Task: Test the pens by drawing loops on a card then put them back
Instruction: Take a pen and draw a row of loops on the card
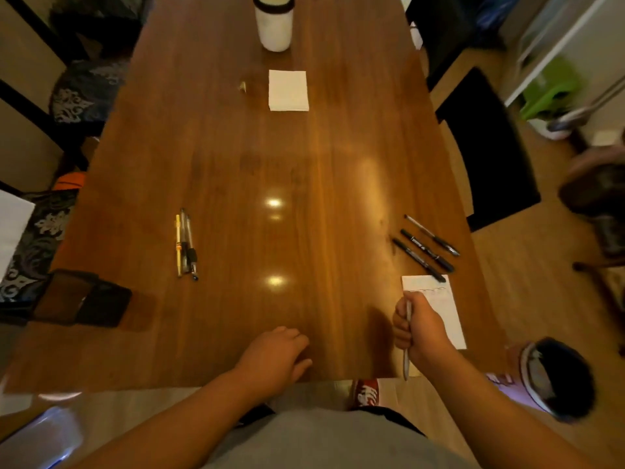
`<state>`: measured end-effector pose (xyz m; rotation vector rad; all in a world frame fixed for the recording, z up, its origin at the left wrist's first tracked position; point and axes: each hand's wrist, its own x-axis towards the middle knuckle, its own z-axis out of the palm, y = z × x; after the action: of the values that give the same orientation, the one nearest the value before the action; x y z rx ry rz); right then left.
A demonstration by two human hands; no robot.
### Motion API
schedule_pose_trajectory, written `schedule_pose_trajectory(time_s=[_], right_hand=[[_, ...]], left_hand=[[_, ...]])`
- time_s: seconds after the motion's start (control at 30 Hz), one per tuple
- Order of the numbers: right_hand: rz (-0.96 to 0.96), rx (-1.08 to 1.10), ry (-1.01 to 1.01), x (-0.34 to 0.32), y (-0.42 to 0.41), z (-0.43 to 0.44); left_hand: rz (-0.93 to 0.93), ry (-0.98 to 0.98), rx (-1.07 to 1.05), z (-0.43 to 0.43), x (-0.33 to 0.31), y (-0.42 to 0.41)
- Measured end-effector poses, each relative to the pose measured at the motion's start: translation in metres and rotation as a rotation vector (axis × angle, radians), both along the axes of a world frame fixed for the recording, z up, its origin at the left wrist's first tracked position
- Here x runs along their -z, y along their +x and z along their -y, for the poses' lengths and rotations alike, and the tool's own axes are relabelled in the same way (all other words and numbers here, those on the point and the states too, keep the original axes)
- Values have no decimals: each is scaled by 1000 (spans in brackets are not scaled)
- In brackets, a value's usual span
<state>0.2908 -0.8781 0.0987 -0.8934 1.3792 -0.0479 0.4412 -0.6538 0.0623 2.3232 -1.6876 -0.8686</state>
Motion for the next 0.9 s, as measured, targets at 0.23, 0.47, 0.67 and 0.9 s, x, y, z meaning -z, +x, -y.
schedule_pose_trajectory(time_s=[0.23,0.47,0.67,0.9], right_hand=[[158,-27,-8,6,-60,80],[240,3,108,17,-103,137],[191,-98,-62,18,-119,148],[119,-409,-463,18,-132,130]], left_hand=[[-12,-15,-86,77,6,-92],[32,-22,-149,129,5,-160],[154,-4,-79,154,5,-182],[196,13,-35,173,13,-192]])
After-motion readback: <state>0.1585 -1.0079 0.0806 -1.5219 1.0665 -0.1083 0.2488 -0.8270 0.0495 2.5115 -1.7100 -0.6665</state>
